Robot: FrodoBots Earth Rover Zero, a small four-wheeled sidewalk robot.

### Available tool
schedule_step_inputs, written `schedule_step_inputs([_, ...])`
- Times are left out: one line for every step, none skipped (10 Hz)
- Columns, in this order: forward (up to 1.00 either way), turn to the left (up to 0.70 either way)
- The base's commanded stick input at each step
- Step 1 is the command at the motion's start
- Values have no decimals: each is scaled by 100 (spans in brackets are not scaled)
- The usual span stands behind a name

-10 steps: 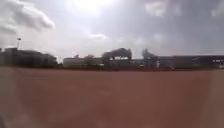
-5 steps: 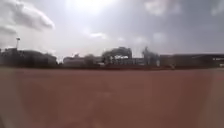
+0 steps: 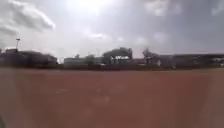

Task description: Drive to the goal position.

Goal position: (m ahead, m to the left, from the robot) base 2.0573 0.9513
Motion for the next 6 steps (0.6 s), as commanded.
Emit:
schedule_step_inputs([70, 0])
schedule_step_inputs([70, 0])
schedule_step_inputs([70, 0])
schedule_step_inputs([70, 0])
schedule_step_inputs([70, 0])
schedule_step_inputs([70, 0])
